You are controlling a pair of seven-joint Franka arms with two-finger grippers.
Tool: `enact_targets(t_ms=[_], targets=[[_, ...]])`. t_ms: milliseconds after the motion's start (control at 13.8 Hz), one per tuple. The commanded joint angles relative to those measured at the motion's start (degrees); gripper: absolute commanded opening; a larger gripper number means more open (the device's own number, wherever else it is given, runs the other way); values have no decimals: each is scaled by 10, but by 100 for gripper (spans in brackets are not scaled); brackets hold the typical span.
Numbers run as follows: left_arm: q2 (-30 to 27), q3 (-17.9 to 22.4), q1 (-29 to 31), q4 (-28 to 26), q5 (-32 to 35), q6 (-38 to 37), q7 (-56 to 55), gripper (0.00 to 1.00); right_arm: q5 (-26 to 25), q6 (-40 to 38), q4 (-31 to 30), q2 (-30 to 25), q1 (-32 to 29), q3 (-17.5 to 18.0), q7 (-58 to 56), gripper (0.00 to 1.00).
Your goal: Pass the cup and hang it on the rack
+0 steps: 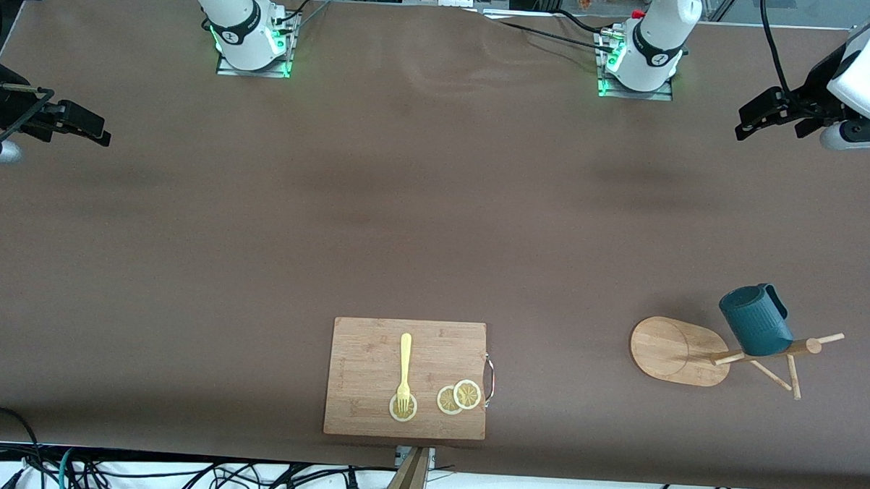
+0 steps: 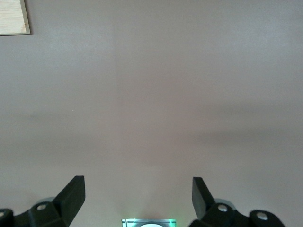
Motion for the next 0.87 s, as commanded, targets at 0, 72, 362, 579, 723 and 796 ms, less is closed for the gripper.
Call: enact_targets(t_ms=[0,72,362,579,723,796], targets=[[9,-11,2,19,14,-5,9,100,0,-4,9,0,0,-1,0,100],[13,-13,2,21,14,-2,11,100,0,-4,9,0,0,-1,0,100],[15,-14,2,23,12,-1,10,100,0,-3,10,1,0,-1,-3,100],[14,-13,3,24,9,-1,5,100,-1,-2,11,1,0,-1,-4,100],[14,-13,3,28,9,-3,3,100,-1,1,12,2,0,-1,-6,100],[14,-13,3,30,9,-4,2,100,-2,1,12,2,0,-1,-6,100]])
